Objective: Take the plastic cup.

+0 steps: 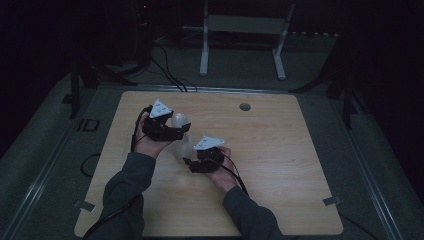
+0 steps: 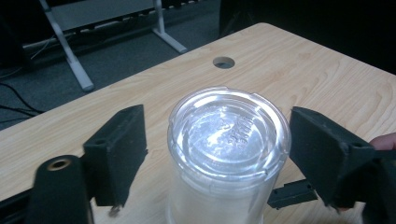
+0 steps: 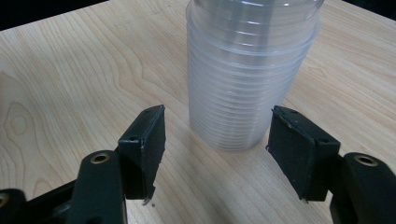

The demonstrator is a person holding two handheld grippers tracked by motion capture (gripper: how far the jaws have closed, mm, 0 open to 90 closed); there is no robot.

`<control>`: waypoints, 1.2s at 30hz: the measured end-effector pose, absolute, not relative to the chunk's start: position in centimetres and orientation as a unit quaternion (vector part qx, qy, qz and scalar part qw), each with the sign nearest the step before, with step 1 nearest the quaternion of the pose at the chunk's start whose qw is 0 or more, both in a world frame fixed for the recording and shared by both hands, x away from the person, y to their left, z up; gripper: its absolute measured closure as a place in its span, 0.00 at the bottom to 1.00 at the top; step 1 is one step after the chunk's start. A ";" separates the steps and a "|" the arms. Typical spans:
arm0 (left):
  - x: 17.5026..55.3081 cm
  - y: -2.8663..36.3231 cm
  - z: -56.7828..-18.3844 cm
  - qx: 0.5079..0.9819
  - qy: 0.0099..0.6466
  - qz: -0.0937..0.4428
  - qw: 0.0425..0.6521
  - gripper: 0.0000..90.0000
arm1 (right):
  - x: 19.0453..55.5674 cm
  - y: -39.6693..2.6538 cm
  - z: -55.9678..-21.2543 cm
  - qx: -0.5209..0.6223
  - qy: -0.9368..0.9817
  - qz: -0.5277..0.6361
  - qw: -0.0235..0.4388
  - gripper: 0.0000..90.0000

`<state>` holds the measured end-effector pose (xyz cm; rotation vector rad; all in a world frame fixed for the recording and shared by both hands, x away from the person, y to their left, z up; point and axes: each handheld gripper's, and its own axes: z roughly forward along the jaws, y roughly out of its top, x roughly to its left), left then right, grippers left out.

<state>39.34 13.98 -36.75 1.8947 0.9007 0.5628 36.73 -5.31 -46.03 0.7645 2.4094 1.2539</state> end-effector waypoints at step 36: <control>39.4 14.2 -36.1 0.770 0.363 0.216 0.479 0.45 | 37.7 -5.0 -45.6 0.272 0.838 0.444 0.162 0.39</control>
